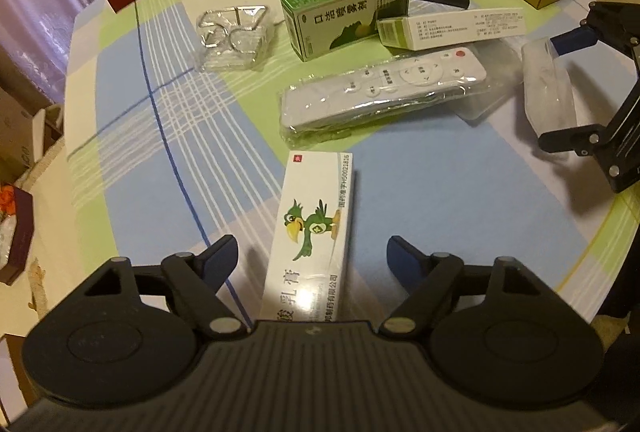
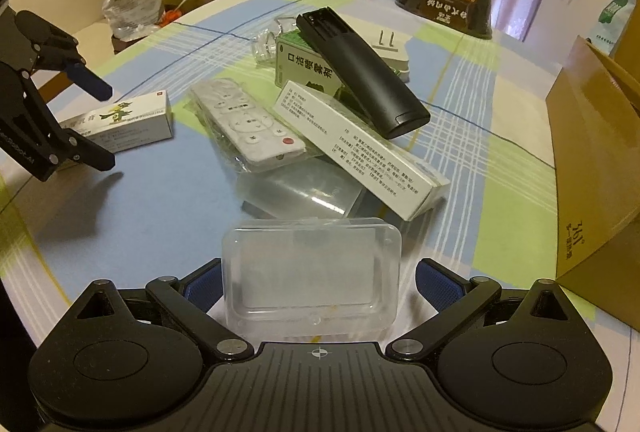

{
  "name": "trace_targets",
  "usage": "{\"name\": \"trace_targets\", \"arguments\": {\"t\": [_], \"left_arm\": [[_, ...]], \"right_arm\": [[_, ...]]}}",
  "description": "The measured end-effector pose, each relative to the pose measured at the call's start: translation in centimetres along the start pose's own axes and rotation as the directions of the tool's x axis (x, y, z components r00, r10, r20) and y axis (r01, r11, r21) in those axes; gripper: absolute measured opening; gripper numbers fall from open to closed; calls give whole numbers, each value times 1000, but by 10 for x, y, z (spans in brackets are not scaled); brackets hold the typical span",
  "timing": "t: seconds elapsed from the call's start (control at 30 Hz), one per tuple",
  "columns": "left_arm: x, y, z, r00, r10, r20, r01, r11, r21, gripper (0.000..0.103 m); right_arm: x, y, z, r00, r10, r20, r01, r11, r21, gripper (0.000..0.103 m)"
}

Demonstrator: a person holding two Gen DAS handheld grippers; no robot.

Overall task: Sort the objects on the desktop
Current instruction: 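Grasp the white bird-print medicine box with the left tool while the right grasps the clear plastic box, then carry the medicine box with the left tool while the right carries the plastic box to the cardboard box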

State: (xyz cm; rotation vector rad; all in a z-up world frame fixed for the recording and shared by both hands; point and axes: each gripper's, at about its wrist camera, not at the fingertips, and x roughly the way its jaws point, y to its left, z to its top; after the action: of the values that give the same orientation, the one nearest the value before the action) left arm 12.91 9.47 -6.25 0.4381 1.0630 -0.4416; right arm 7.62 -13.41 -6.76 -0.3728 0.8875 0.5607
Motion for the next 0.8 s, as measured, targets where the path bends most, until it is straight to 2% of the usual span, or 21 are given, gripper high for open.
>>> {"name": "trace_targets", "arguments": {"t": [0.23, 0.3, 0.43, 0.53, 0.57, 0.8], "left_arm": [[7, 2, -1, 1000, -24, -9, 24, 1000, -20, 73], [7, 3, -1, 999, -32, -6, 32, 999, -27, 68], [7, 2, 1, 999, -44, -3, 44, 998, -35, 61], [6, 3, 1, 999, -49, -1, 48, 998, -49, 46], [5, 4, 1, 999, -50, 0, 50, 997, -57, 34], [-3, 5, -2, 999, -53, 8, 54, 993, -109, 33]], "right_arm": [[3, 0, 0, 1000, 3, -3, -2, 1000, 5, 102], [4, 0, 0, 1000, 7, -7, -7, 1000, 9, 86], [4, -1, 0, 1000, 6, -10, -6, 1000, 8, 86], [2, -1, -1, 1000, 8, -8, -8, 1000, 11, 86], [1, -1, -2, 1000, 9, -7, -9, 1000, 13, 86], [-11, -2, -2, 1000, 2, 15, -3, 999, 36, 86]]}}
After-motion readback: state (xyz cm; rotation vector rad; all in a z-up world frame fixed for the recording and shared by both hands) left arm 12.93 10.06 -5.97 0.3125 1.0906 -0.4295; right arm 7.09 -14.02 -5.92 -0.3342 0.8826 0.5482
